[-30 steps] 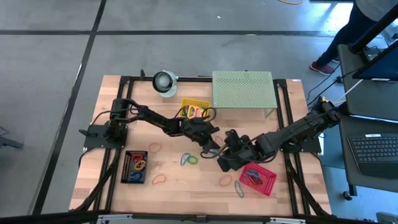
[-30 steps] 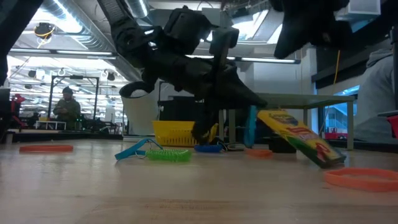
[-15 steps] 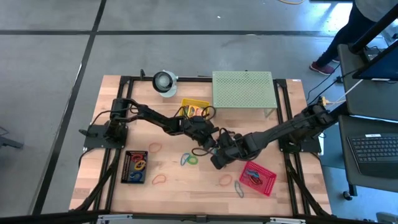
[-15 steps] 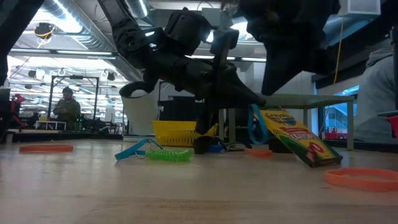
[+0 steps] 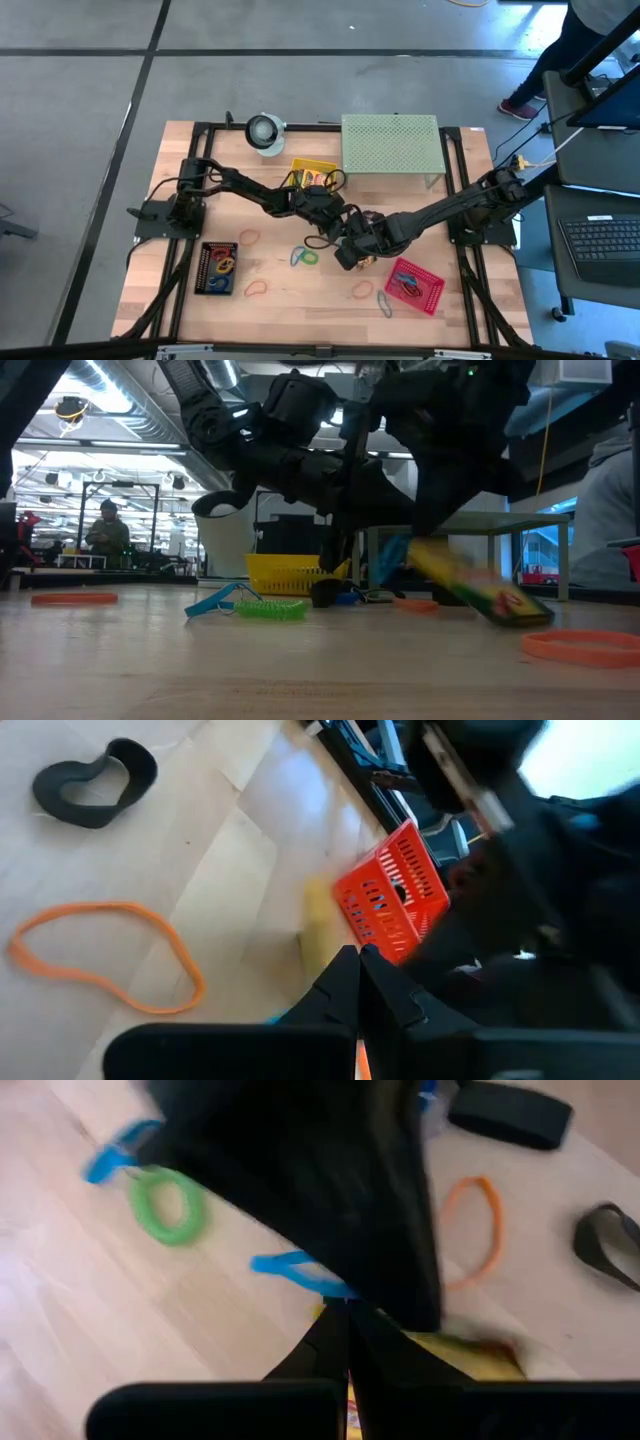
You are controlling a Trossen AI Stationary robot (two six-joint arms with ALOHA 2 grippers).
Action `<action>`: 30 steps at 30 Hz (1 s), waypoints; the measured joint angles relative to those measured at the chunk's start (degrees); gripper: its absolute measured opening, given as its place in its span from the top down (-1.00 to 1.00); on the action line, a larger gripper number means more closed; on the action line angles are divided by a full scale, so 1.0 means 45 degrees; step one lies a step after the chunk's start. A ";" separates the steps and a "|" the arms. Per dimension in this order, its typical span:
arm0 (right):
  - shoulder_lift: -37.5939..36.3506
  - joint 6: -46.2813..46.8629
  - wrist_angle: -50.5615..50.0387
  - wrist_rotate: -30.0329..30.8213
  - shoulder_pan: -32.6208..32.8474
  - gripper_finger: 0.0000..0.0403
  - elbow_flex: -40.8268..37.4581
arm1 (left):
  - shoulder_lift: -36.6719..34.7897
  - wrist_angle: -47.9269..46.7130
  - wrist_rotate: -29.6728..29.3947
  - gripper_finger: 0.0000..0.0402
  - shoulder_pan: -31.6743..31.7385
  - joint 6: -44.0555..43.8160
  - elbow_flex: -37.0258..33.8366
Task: Pick & Place Office Desk Supplies
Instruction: Put the crayon box into the yellow bin, then put the black rubber band into the red bin
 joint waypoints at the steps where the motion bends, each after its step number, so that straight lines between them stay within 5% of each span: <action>1: 0.0094 0.0057 0.0062 -0.0085 0.0000 1.00 -0.0002 | 0.0000 -0.0022 0.0066 0.99 0.0000 0.0016 0.0000; 14: 0.0268 0.0098 0.0380 -0.0192 0.0015 1.00 0.0375 | -0.0063 -0.0194 0.0385 0.99 -0.0058 0.0385 -0.0019; 21: -0.0308 0.0028 -0.1602 0.0668 0.0087 0.97 0.0719 | 0.0076 -0.2936 -0.0089 0.99 -0.0088 0.0910 -0.0020; 30: -0.0316 -0.0440 -0.1933 0.0394 -0.0347 0.96 0.0513 | 0.0005 -0.3907 -0.0605 0.99 -0.0462 0.1731 0.0015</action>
